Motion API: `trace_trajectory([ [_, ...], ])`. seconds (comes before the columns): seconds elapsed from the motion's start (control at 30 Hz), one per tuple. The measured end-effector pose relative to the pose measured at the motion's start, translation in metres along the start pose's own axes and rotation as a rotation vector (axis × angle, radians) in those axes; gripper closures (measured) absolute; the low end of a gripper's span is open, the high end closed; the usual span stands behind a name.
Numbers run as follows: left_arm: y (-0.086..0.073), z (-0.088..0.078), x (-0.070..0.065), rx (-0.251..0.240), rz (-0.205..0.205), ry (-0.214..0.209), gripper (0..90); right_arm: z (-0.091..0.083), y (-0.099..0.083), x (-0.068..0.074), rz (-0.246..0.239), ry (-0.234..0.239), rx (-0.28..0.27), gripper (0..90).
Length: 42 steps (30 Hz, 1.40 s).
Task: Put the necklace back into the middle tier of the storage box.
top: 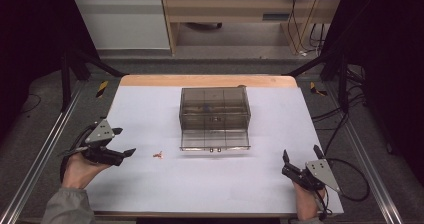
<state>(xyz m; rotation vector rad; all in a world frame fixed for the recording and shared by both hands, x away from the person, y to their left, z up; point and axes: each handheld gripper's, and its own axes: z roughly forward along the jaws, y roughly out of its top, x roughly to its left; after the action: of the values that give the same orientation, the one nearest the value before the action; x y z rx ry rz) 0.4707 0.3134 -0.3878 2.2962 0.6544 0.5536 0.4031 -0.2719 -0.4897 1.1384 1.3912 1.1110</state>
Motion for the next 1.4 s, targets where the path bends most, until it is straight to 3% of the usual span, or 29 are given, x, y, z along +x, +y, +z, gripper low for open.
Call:
trace_trajectory([
  [0.03, 0.003, 0.002, 0.001, 0.028, 0.025, -0.02, 16.8, 0.0, 0.0, 0.0, 0.001, 0.0, 0.0, 4.0],
  [0.07, 0.003, 0.002, 0.001, 0.028, 0.025, -0.02, 16.8, 0.0, 0.0, 0.0, 0.001, 0.0, 0.0, 4.0],
  [0.1, 0.006, 0.005, 0.002, 0.071, 0.055, -0.046, 16.8, 0.0, 0.0, 0.0, 0.0, -0.001, -0.001, 4.0],
  [0.13, 0.006, 0.005, 0.002, 0.071, 0.055, -0.046, 16.8, 0.0, 0.0, 0.0, 0.0, -0.001, -0.001, 4.0],
  [0.17, 0.009, 0.009, 0.002, 0.125, 0.098, -0.048, 16.1, 0.0, 0.0, 0.0, 0.0, -0.001, -0.001, 4.0],
  [0.2, 0.009, 0.009, 0.002, 0.125, 0.098, -0.048, 14.2, 0.0, 0.0, 0.0, 0.0, -0.001, -0.001, 4.0],
  [0.23, 0.011, 0.014, 0.001, 0.171, 0.12, -0.047, 13.8, 0.0, 0.0, 0.0, 0.001, 0.0, 0.0, 4.0],
  [0.33, 0.013, 0.019, 0.001, 0.209, 0.145, -0.048, 11.3, 0.0, 0.0, 0.0, 0.001, 0.0, 0.0, 4.0],
  [0.37, 0.015, 0.023, 0.001, 0.243, 0.169, -0.075, 10.6, 0.0, 0.0, 0.0, 0.0, -0.001, -0.001, 4.0],
  [0.5, 0.017, 0.029, 0.002, 0.286, 0.193, -0.109, 11.3, 0.0, 0.0, 0.0, 0.001, 0.0, 0.0, 4.0],
  [0.6, 0.022, 0.036, 0.002, 0.356, 0.225, -0.133, 11.9, 0.0, 0.0, 0.0, 0.001, 0.0, 0.001, 4.0],
  [0.8, 0.029, 0.046, 0.001, 0.409, 0.247, -0.167, 16.4, 0.0, 0.0, 0.0, 0.0, 0.001, 0.0, 4.1],
  [1.0, 0.032, 0.06, -0.001, 0.474, 0.261, -0.233, 27.6, 0.0, 0.0, 0.0, -0.002, 0.001, 0.003, 4.1],
  [1.1, 0.034, 0.07, -0.003, 0.506, 0.292, -0.263, 34.0, 0.001, 0.0, 0.0, -0.002, 0.003, 0.004, 4.1],
  [1.4, 0.041, 0.088, -0.01, 0.562, 0.323, -0.301, 48.6, 0.001, 0.0, 0.0, -0.002, 0.003, 0.007, 4.2],
])
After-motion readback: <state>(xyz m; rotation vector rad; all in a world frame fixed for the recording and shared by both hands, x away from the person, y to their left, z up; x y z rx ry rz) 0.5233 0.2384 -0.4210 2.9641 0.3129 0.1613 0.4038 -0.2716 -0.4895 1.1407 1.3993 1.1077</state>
